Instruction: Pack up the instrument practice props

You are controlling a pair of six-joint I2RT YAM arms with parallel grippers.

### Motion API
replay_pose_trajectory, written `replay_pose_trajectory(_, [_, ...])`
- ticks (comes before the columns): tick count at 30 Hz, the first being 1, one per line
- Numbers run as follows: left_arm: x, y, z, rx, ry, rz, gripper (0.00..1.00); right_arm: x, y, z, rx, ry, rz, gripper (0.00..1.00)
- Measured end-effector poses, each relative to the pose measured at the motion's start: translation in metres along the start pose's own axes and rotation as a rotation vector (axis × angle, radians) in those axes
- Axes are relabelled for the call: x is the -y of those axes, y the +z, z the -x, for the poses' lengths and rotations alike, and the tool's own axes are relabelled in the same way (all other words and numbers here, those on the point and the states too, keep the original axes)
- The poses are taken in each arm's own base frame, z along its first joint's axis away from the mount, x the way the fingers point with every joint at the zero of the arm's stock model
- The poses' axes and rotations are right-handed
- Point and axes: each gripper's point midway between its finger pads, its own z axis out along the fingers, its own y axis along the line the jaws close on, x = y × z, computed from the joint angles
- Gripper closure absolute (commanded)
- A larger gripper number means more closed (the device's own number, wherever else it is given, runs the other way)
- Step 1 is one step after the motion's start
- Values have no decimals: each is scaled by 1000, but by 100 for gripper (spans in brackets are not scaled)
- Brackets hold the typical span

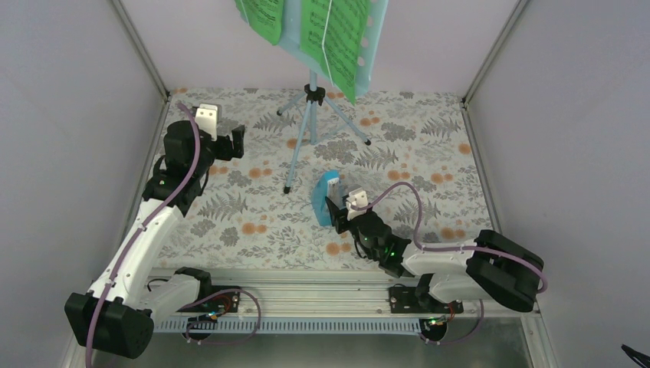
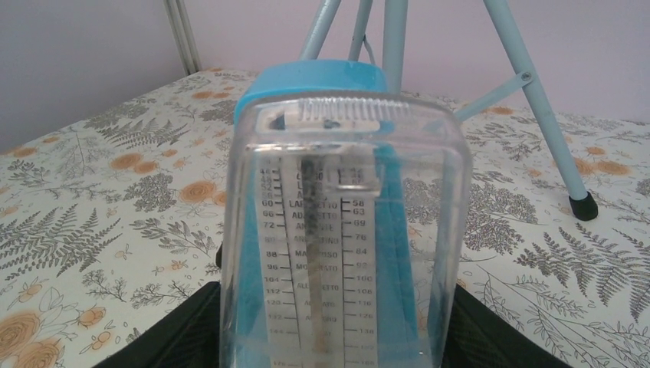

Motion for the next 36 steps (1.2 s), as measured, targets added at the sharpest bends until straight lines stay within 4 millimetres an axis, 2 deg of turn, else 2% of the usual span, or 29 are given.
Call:
replay_pose_trajectory(19, [1, -1, 0, 2, 0, -4, 0, -8, -1, -1, 28, 6, -19, 48])
replay_pose_trajectory(36, [2, 0, -2, -1, 0, -14, 0, 1, -6, -1, 62, 11, -52, 48])
